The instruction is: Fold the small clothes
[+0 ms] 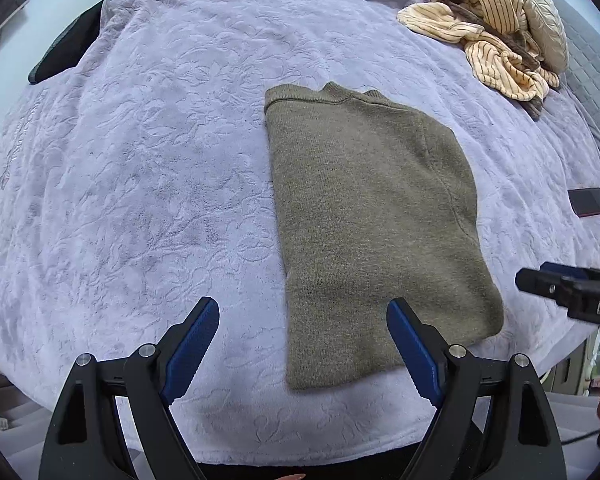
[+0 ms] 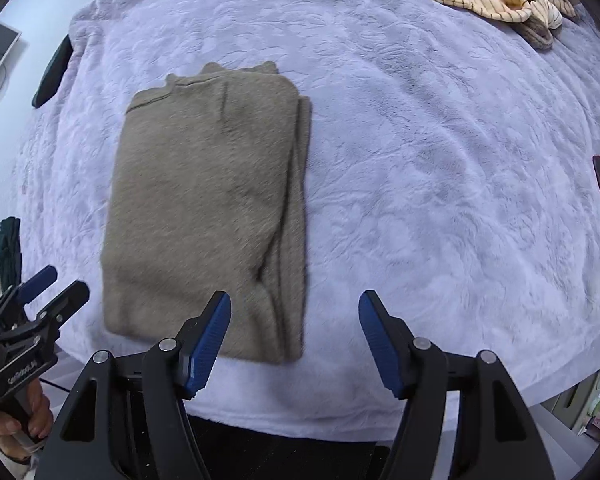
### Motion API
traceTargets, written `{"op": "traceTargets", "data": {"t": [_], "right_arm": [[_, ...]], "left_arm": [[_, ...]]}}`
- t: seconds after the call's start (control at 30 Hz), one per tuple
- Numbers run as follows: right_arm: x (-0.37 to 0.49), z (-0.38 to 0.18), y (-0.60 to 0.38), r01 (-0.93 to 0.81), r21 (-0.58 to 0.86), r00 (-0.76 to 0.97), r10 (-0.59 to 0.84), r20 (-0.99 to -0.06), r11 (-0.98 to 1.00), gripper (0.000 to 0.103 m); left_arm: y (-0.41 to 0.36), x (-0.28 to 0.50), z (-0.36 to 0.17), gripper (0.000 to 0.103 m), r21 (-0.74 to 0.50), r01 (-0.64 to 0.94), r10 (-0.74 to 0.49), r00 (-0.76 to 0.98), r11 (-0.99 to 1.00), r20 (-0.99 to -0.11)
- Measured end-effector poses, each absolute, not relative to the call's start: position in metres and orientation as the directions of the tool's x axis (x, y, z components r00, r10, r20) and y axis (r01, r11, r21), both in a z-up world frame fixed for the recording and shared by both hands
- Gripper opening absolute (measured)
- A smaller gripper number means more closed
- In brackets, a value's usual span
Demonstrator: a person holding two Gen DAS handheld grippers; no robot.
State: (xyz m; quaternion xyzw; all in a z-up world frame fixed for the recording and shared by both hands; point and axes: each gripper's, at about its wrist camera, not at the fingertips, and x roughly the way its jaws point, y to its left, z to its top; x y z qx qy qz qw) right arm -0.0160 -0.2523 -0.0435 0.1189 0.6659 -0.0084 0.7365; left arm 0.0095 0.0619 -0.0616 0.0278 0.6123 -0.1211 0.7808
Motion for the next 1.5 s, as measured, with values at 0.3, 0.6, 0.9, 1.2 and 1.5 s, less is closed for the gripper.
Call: {"op": "traceTargets", "data": {"t": [0.3, 0.6, 0.9, 1.2, 1.5], "right_arm": [[-0.045, -0.034, -0.216, 0.17, 0.166, 0.099, 0.151, -0.984, 0.971, 0.079], [-0.06, -0.021, -0.193, 0.181, 0.149, 0.11, 0.131, -0.985, 0.972, 0.083], [-0.059, 0.001, -0.183, 0.189, 0.126, 0.167, 0.095, -0.981, 0.974, 0.103], [-0.057, 0.017, -0.179, 0.195, 0.107, 0.189, 0.07, -0.979, 0.975, 0.103], [-0.055, 0.028, -0.179, 0.217, 0.09, 0.209, 0.043, -0.977, 0.972, 0.103]], "left_arm": [[0.063, -0.009, -0.055, 0.087, -0.114, 0.289, -0.168, 0.169, 0.951, -0.971], [0.086, -0.023, -0.033, 0.087, -0.09, 0.261, -0.154, 0.238, 0.961, -0.959], [0.097, -0.021, -0.023, 0.087, -0.119, 0.234, -0.174, 0.233, 0.965, -0.957], [0.092, -0.021, -0.017, 0.087, -0.144, 0.217, -0.184, 0.179, 0.965, -0.966], [0.086, -0.015, -0.007, 0.103, -0.087, 0.231, -0.133, 0.19, 0.969, -0.973]]}}
